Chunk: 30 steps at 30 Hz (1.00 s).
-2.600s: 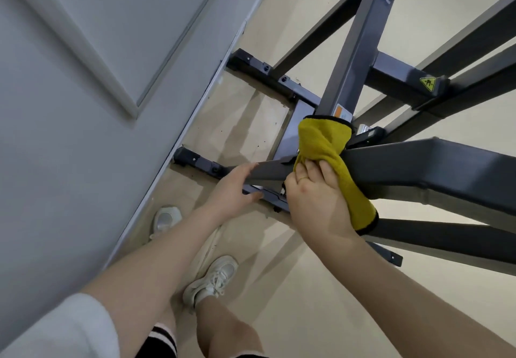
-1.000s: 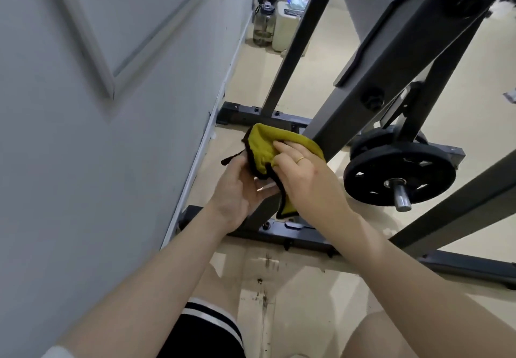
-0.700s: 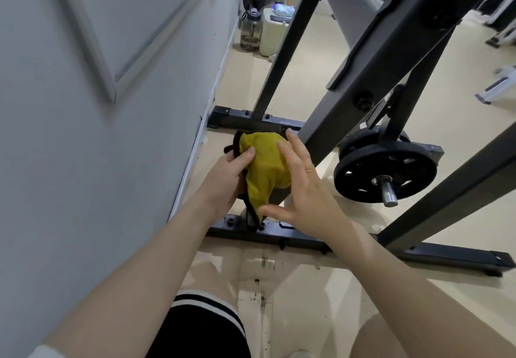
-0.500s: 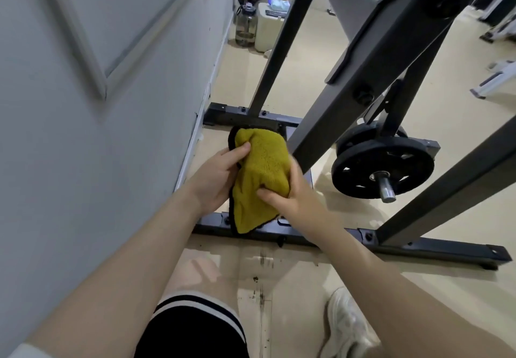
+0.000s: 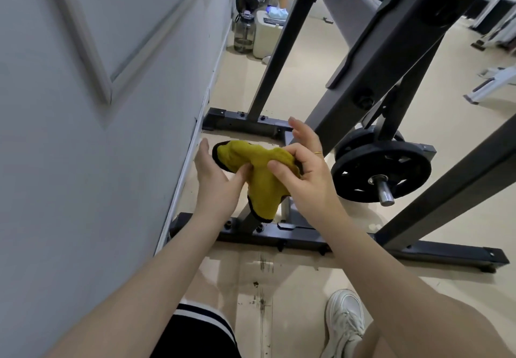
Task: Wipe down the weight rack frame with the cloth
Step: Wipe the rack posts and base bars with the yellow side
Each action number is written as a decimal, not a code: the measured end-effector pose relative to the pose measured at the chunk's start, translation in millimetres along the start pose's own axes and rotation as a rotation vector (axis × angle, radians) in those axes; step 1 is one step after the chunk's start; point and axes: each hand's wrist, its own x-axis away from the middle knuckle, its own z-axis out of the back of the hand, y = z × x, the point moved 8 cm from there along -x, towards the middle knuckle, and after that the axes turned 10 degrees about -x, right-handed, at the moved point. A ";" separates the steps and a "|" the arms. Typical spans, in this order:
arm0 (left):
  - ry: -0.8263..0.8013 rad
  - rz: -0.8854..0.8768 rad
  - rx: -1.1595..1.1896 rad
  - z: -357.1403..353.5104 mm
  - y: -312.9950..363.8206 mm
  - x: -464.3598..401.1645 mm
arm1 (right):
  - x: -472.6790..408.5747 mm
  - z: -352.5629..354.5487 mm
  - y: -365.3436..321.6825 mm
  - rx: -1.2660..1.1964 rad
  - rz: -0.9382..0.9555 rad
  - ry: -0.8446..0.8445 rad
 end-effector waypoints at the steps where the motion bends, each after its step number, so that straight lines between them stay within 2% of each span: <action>1: -0.022 -0.059 0.023 -0.1 6.4 2.1 | 1.0 -3.3 -4.0 -0.050 0.003 -0.041; 3: -0.181 -0.192 0.100 -10.6 24.0 7.1 | 2.1 -8.7 -10.9 -0.056 0.018 -0.098; 5: -0.376 -0.247 0.188 -25.9 38.6 15.5 | 3.3 -10.7 -14.2 0.092 0.056 -0.133; 10: -0.569 -0.250 0.145 -57.4 53.1 28.7 | 18.7 12.9 -4.2 0.224 0.002 -0.214; 12: -0.509 -0.239 0.125 -62.2 53.6 22.2 | 25.7 32.1 1.8 0.281 -0.054 -0.246; 16: -0.190 -0.295 0.105 -48.1 77.8 2.2 | 32.7 82.1 29.7 0.385 -0.347 -0.290; 19: -0.155 -0.401 0.080 -56.5 113.3 2.2 | 23.3 130.1 39.2 0.429 -0.474 -0.108; 21: -0.135 -0.468 0.045 -68.6 136.1 3.2 | 5.6 156.4 34.3 0.421 -0.403 0.083; 23: -0.097 -0.525 0.028 -78.1 154.8 6.8 | -15.6 167.0 19.9 0.339 -0.250 0.195; 27: -0.027 -0.527 0.040 -79.9 173.3 16.8 | -54.5 170.2 -6.9 0.138 -0.063 0.227; 30: 0.122 -0.491 0.089 -59.9 193.7 21.8 | -78.2 178.2 -25.7 -0.060 0.007 0.221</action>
